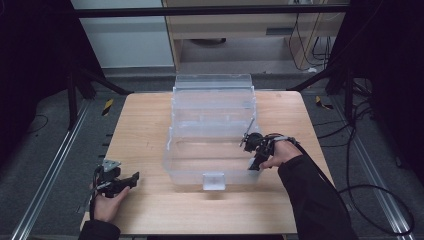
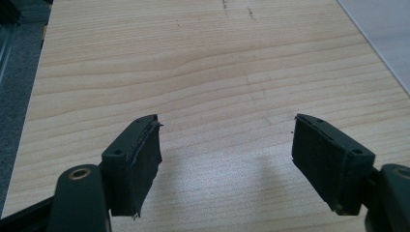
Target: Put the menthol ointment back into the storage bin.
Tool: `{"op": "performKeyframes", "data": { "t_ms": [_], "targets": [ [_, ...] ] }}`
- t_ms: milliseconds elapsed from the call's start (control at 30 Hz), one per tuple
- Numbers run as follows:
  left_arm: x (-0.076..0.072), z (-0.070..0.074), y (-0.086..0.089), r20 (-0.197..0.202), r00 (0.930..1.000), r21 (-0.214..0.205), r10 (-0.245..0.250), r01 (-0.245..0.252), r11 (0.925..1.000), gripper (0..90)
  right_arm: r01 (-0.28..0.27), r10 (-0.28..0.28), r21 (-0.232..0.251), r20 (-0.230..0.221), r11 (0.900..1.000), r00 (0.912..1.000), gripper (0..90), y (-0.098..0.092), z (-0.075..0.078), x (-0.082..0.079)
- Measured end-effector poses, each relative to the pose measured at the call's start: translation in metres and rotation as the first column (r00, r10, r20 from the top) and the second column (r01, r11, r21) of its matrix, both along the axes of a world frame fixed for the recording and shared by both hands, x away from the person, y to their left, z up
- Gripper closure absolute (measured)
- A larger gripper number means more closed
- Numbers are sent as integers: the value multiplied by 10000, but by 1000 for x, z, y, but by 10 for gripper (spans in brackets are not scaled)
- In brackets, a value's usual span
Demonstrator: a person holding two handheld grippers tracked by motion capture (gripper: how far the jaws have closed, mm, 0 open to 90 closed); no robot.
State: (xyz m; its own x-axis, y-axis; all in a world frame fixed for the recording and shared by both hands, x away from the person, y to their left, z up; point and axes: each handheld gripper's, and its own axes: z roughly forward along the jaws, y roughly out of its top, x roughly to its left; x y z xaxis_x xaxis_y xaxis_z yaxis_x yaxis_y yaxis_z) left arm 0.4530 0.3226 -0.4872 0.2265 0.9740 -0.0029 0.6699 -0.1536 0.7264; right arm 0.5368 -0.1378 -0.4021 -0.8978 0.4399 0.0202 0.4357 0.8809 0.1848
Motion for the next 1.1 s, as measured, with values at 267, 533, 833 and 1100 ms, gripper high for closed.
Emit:
{"op": "performKeyframes", "data": {
  "t_ms": [267, 533, 833, 1100],
  "targets": [
    [0, 0, 0, -12, 10000, -1, 10, -10, 10000, 252, 77, -76, 60, -17, 10000, 10000, 505, -1, 0, -1],
    [-1, 1, 0, 33, 10000, -30, 25, -25, 10000, 252, 258, -315, 973, 577, 9949, 9978, 480, -7, 14, -7],
    [-1, 0, 1, 18, 10000, -139, 67, -67, 9999, 258, 1010, -1669, 2934, 2091, 9506, 9635, 403, -36, 45, -26],
    [-1, 1, 2, 4, 9999, -209, 104, -104, 9997, 292, 2066, -4156, 5329, 3081, 8205, 8558, 338, -87, 48, -48]
  ]
}}
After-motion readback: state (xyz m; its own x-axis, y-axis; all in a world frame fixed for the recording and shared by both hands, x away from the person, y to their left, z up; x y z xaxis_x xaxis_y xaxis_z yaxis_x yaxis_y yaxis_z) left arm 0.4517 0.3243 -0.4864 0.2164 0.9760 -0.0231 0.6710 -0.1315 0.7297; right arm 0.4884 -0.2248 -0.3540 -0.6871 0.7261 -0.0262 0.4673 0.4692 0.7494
